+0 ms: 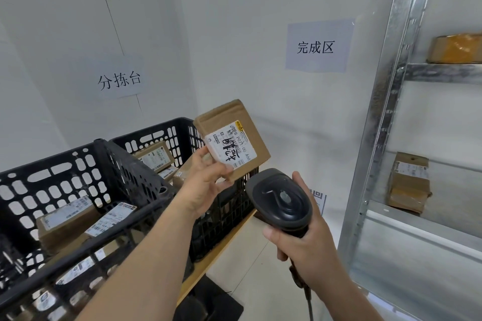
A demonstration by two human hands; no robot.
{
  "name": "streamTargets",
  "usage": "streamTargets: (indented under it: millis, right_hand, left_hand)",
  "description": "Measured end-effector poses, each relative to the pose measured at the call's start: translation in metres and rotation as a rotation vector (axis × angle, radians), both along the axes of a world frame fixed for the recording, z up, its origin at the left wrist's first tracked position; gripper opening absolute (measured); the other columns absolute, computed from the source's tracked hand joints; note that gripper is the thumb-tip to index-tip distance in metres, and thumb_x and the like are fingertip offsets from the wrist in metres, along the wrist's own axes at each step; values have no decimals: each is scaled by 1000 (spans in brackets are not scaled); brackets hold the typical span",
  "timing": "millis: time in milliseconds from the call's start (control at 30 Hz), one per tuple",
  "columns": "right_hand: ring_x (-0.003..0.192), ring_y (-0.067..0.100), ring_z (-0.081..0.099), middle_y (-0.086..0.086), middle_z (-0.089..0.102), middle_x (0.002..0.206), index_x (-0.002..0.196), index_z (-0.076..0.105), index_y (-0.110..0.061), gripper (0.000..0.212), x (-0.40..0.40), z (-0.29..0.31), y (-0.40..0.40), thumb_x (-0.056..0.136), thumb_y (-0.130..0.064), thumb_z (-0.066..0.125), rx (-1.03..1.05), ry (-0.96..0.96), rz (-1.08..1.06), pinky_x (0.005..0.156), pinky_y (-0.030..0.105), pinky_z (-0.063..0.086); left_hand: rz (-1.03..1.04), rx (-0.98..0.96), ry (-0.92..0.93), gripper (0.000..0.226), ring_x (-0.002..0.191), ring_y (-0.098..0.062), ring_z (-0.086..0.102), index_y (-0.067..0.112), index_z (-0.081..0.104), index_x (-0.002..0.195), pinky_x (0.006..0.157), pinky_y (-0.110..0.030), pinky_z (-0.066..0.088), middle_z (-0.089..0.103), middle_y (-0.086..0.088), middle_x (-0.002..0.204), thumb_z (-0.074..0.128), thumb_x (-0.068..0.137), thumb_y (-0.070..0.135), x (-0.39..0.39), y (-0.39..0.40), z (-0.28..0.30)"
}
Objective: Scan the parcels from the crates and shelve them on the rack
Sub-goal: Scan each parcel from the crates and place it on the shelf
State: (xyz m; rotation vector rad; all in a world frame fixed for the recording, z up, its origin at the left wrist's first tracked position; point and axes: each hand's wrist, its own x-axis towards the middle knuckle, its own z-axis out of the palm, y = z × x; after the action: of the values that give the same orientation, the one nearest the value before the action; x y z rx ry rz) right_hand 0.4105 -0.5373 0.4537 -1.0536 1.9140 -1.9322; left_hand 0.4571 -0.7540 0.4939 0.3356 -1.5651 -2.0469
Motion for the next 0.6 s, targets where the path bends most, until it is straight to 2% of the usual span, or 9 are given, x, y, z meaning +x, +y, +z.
streamTargets:
  millis: [100, 233, 300, 367, 433, 500, 600]
  right_hand:
    - [55, 8, 57, -8, 66, 109, 130, 26, -67, 99, 0, 4, 0, 78, -1, 78, -52, -15, -36, 55, 21, 52]
    - [54, 8, 55, -22, 66, 103, 131, 25, -65, 99, -3, 7, -1, 79, 1, 77, -45, -3, -31, 54, 20, 51]
    - [60, 6, 58, -25, 64, 108, 131, 24, -66, 100, -3, 6, -1, 78, -1, 78, -30, 0, -20, 55, 21, 52]
    - [73, 5, 60, -28, 61, 114, 132, 22, -68, 101, -2, 5, -1, 77, -5, 80, -24, 10, -14, 59, 25, 55]
    - [85, 6, 61, -40, 56, 114, 132, 20, -70, 103, 1, 7, -2, 76, -9, 82, -3, 39, -12, 77, 36, 60]
    - [97, 8, 64, -49, 52, 111, 134, 19, -67, 105, 3, 10, -2, 75, -10, 83, 11, 58, -29, 93, 46, 55]
    - [110, 7, 61, -51, 50, 111, 139, 19, -64, 106, 0, 13, -1, 75, -10, 83, -7, 64, -69, 95, 51, 53]
  left_hand:
    - [-46, -9, -18, 93, 106, -26, 67, 30, 24, 142, 85, -43, 54, 69, -10, 117, 67, 66, 0, -1, 9, -11]
    - [-210, -82, -104, 113, 105, -25, 67, 43, -2, 149, 81, -36, 55, 68, -10, 119, 62, 68, -4, 2, 19, -24]
    - [-266, -103, -122, 109, 97, -19, 68, 43, 5, 149, 73, -29, 55, 70, -5, 112, 59, 68, -5, 1, 25, -24]
    - [-272, -104, -128, 102, 98, -19, 68, 41, 14, 147, 74, -28, 54, 71, -5, 108, 59, 67, -2, -1, 30, -24]
    - [-251, -101, -118, 100, 100, -20, 67, 37, 16, 146, 79, -33, 53, 72, -2, 108, 61, 64, 1, -4, 35, -25]
    - [-241, -78, -88, 102, 101, -22, 67, 36, 16, 146, 81, -35, 52, 71, -2, 110, 62, 62, 3, -7, 36, -29]
    - [-269, -72, -46, 97, 105, -25, 65, 39, 19, 146, 81, -33, 54, 66, -8, 120, 55, 66, -1, -8, 33, -32]
